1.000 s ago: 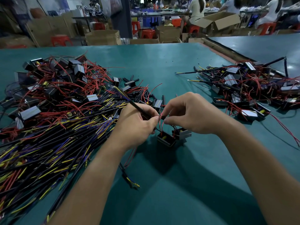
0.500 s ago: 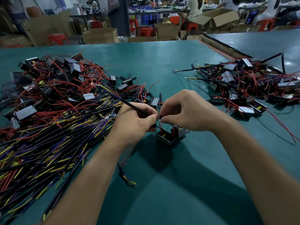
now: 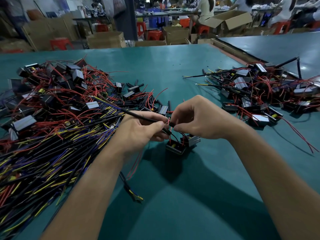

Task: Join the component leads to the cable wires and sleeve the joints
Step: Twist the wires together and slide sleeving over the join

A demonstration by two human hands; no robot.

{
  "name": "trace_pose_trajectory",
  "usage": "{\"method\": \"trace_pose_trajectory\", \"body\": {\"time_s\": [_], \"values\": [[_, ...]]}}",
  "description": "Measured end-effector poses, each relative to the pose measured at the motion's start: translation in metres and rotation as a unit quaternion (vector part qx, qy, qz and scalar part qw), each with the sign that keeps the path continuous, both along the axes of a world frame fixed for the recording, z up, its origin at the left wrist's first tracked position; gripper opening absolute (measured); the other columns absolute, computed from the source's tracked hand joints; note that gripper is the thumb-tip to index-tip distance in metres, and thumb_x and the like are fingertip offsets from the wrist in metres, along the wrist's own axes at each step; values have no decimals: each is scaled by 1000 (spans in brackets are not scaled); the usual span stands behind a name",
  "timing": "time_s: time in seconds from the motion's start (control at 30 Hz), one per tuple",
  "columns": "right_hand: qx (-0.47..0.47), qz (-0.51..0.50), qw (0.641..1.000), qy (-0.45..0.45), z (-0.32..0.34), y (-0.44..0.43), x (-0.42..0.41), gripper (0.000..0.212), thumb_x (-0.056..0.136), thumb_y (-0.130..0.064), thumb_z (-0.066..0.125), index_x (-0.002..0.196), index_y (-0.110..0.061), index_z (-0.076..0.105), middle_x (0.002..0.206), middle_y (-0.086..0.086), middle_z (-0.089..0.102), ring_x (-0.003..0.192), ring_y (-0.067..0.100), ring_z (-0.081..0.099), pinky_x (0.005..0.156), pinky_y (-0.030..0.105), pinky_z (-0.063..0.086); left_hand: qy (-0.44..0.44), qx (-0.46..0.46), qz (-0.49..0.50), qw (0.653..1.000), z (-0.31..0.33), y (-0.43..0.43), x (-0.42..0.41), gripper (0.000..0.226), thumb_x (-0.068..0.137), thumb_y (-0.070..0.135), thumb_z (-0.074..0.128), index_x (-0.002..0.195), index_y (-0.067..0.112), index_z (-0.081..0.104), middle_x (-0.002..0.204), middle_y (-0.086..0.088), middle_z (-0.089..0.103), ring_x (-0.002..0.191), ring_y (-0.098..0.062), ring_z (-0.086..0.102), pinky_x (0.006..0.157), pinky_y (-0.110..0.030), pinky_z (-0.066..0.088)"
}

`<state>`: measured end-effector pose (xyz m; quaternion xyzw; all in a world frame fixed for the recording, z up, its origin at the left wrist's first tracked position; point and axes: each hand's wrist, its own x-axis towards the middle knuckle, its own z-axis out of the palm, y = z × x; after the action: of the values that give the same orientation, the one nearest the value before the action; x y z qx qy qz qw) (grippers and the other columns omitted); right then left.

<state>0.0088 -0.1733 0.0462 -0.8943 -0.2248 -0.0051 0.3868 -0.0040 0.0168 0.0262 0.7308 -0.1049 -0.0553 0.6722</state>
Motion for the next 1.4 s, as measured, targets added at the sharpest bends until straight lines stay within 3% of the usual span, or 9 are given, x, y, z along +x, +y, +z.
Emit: {"method": "trace_pose_trajectory", "body": {"time_s": [0.3,0.47,0.67,0.93,1.2,1.4], "values": [[-3,-14,1000,6,1,0,-1,13,77,-8,72,77,-21,73,69,-4,71,66,18,67,65,36,57,-9,7,6,1000,1,1,-1,10,87,-7,63,96,-6,59,67,-5,73,55,-18,69,56,-27,57],[-12,-22,1000,-3,2,1,-2,14,76,-8,72,76,-22,73,67,-7,70,60,8,65,61,26,53,-20,6,32,999,1,1,0,7,82,-7,68,88,-7,64,61,-10,71,52,-18,69,52,-25,58],[-23,-31,999,-23,4,4,-7,11,76,-10,72,76,-21,74,67,-10,71,62,6,66,64,28,56,-39,-9,52,998,4,-2,-2,4,79,-11,70,80,-7,68,60,-13,69,49,-17,66,49,-23,55],[-8,-18,999,-26,1,6,-5,8,76,-11,74,75,-19,74,66,-2,70,63,15,65,61,34,55,-43,-7,68,997,2,-7,0,11,80,-9,70,74,1,69,60,-12,70,48,-17,67,47,-20,52],[39,-13,999,-27,-1,7,-2,8,78,-6,75,77,-14,75,65,3,70,57,18,63,58,31,52,-21,-15,42,999,1,-1,1,8,79,-7,71,77,1,71,58,-8,70,49,-16,67,47,-19,51],[-16,-52,997,-46,-1,5,-3,10,76,-12,74,74,-22,76,67,-5,71,64,10,67,65,32,56,4,-26,15,1000,2,-3,-1,9,84,-6,67,84,1,72,63,-7,72,54,-17,70,51,-19,55]]}}
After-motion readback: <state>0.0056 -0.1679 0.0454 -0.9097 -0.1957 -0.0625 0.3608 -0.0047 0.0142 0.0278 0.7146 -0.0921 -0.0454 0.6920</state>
